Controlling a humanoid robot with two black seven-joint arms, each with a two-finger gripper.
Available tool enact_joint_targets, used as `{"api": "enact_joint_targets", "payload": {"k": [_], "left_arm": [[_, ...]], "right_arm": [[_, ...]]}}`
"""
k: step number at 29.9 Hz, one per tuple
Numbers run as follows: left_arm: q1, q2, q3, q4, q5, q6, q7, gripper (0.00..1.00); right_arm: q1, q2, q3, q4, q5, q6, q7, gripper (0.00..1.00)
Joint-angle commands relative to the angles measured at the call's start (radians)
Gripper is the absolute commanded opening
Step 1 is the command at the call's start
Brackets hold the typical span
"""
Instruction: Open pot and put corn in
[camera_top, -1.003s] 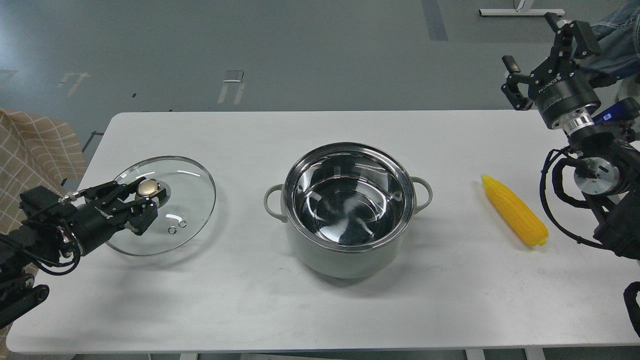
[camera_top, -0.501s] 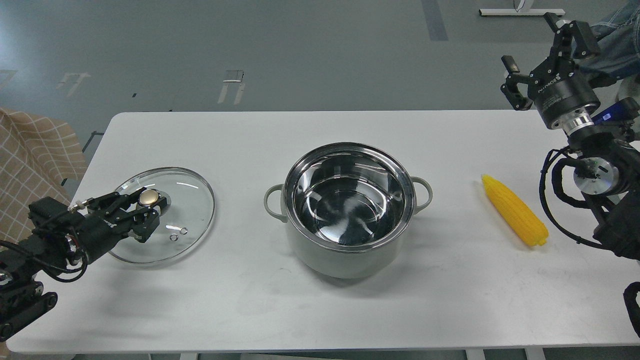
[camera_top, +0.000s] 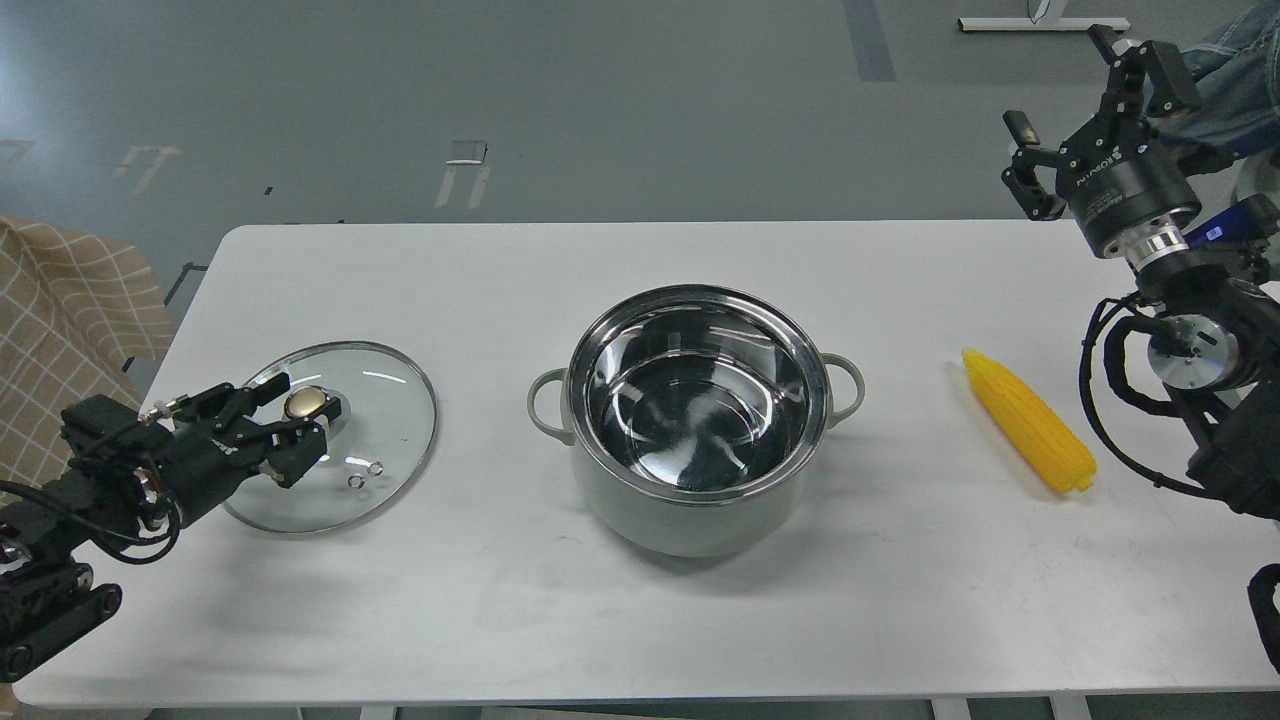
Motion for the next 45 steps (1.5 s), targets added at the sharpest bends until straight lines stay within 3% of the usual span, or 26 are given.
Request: {"api": "enact_joint_targets", "payload": {"k": [1,4,7,8,12,16,19,21,22,26,32,36,45], "left_arm": [[-0.023,0.043,-0.007,-0.099,-0.153,0.000,0.000,0.75],[-0.098,0.140,-0.011,-0.258,-0.359,-0.028,0.000,0.76],[-0.190,0.189,-0.019,-0.331,-0.515,-0.169,0.000,0.76],[-0.214,0.193,-0.027,-0.337,-0.558,-0.203,0.000,0.76],[-0.378,0.183,-0.083,-0.328,-0.854,-0.494,0.000,0.77],[-0.448,0.157,-0.161,-0.286,-1.127,-0.709,0.000,0.80],[-0.488,0.053,-0.235,-0.240,-1.269,-0.794,0.000,0.83],[-0.495,0.005,-0.266,-0.217,-1.293,-0.806,0.001,0.85],[-0.497,-0.039,-0.296,-0.196,-1.301,-0.808,0.027,0.88],[-0.497,-0.119,-0.353,-0.171,-1.301,-0.808,0.051,0.90],[-0.497,-0.211,-0.352,-0.130,-1.300,-0.806,0.082,0.94],[-0.492,-0.251,-0.346,-0.130,-1.291,-0.809,0.082,0.94],[-0.489,-0.245,-0.347,-0.131,-1.289,-0.809,0.084,0.97]], "right_arm": [[0.000,-0.002,0.000,0.000,0.000,0.000,0.000,1.00],[0.002,-0.005,0.000,0.000,-0.002,0.000,0.000,1.00],[0.009,-0.009,0.000,-0.002,-0.009,0.000,0.000,1.00],[0.011,-0.011,0.000,-0.003,-0.012,0.000,0.000,1.00],[0.031,-0.051,-0.008,0.000,-0.018,0.000,0.000,1.00],[0.070,-0.101,-0.058,0.006,-0.093,0.000,0.000,1.00],[0.123,-0.161,-0.185,0.024,-0.285,0.000,0.000,1.00],[0.141,-0.184,-0.231,0.041,-0.366,0.000,0.000,1.00],[0.156,-0.216,-0.266,0.060,-0.438,0.000,0.000,1.00],[0.166,-0.305,-0.348,0.125,-0.602,-0.002,0.000,1.00],[0.166,-0.437,-0.489,0.303,-1.088,-0.097,0.000,1.00],[0.144,-0.437,-0.599,0.310,-1.273,-0.157,0.000,1.00],[0.077,-0.342,-0.686,0.232,-1.341,-0.216,0.000,1.00]]}}
